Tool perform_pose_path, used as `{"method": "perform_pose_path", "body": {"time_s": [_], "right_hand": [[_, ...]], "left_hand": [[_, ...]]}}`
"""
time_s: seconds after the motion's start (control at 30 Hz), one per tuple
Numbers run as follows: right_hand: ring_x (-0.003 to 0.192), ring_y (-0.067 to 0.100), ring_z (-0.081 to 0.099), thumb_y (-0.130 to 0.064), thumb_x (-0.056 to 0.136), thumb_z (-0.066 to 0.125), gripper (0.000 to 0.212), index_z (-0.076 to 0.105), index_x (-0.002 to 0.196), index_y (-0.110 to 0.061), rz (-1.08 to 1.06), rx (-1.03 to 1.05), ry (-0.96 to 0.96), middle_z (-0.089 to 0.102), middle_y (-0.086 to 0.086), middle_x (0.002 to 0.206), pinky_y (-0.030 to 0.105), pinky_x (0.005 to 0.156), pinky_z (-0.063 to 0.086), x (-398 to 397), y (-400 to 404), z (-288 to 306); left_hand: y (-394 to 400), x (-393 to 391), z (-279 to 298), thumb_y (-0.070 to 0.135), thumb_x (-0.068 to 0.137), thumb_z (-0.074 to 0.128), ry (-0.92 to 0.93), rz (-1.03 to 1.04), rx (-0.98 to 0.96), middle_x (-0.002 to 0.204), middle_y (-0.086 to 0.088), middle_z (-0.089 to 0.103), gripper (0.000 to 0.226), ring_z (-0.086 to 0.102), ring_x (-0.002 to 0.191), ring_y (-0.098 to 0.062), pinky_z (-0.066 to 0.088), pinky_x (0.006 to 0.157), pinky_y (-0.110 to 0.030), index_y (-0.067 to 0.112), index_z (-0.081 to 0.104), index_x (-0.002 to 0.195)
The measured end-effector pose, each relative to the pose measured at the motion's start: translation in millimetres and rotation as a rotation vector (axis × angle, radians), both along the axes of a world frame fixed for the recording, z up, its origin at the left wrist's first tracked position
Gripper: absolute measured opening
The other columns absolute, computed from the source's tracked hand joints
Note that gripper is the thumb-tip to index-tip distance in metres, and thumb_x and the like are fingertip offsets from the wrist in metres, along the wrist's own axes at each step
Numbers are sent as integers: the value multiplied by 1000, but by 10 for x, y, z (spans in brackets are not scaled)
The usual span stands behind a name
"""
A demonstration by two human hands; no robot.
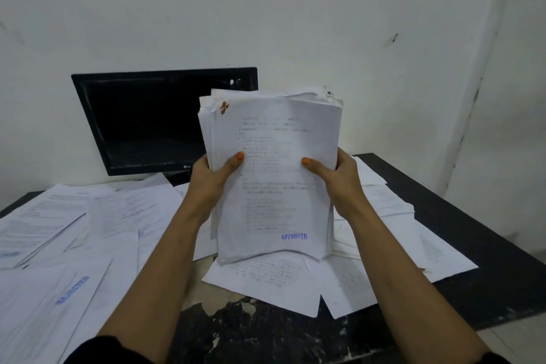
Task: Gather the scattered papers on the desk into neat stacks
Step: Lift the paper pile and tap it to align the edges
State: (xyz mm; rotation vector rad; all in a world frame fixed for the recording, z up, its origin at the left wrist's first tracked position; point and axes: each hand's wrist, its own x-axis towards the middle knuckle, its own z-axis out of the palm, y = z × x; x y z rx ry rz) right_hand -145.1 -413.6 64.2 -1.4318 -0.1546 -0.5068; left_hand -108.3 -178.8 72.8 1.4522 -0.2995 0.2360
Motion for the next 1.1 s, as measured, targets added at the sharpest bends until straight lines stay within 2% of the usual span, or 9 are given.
{"method": "perform_pose_path", "body": {"time_s": [0.1,0.23,0.43,0.5,0.57,0.7,0.87,1.0,1.1], "right_hand": [[90,20,71,-23,79,78,34,62,109,-21,28,32,17,71,0,104,35,74,60,24,22,-85],[99,21,68,-34,71,84,58,57,121,-22,65,-52,172,68,0,113,39,83,58,74,20,-429],[103,-2,58,-23,85,73,53,42,128,-31,125,-202,227,58,-18,115,16,77,52,78,7,-599],[104,2,61,-19,87,71,50,46,129,-28,133,-211,253,60,-13,119,18,80,53,104,-28,-662],[106,10,64,-12,87,70,50,50,131,-24,153,-157,303,63,-6,123,24,82,55,122,-70,-703],[96,22,70,-2,84,67,46,55,126,-19,200,-20,443,68,3,118,31,69,58,117,-243,-744],[89,25,72,0,84,65,37,60,118,-16,134,134,465,71,7,110,32,62,58,133,-588,-682],[81,22,72,5,86,58,32,60,111,-14,84,337,414,72,6,103,28,56,57,196,-797,-649],[83,23,70,9,87,54,30,60,111,-8,1,500,369,69,10,108,26,55,57,305,-936,-686]], "left_hand": [[2,7,-21,37,76,73,-33,4,-33,103,5,72,38,72,91,-14,60,73,-31,25,62,109],[79,15,-359,38,71,78,96,-42,5,111,5,71,57,70,97,-14,58,74,-27,22,58,122],[144,84,-633,28,82,75,210,-50,125,120,1,67,56,66,105,-16,55,88,-31,17,54,132],[126,128,-630,25,84,73,242,-53,147,121,0,66,55,65,104,-16,55,88,-32,14,53,134],[67,146,-620,20,86,72,266,-60,202,119,-1,66,50,65,97,-13,57,79,-27,11,55,133],[-76,187,-633,22,89,70,382,-67,275,113,-7,68,42,66,85,-13,53,60,-18,6,59,126],[-312,267,-607,50,93,55,611,-176,-64,92,-5,76,42,72,84,-21,55,70,-33,13,66,109],[-551,441,-597,60,96,38,634,-346,-327,114,-10,72,61,68,103,-26,51,86,-39,11,64,120],[-768,609,-629,51,100,31,583,-405,-363,116,-10,70,55,68,102,-32,53,78,-37,11,63,119]]}}
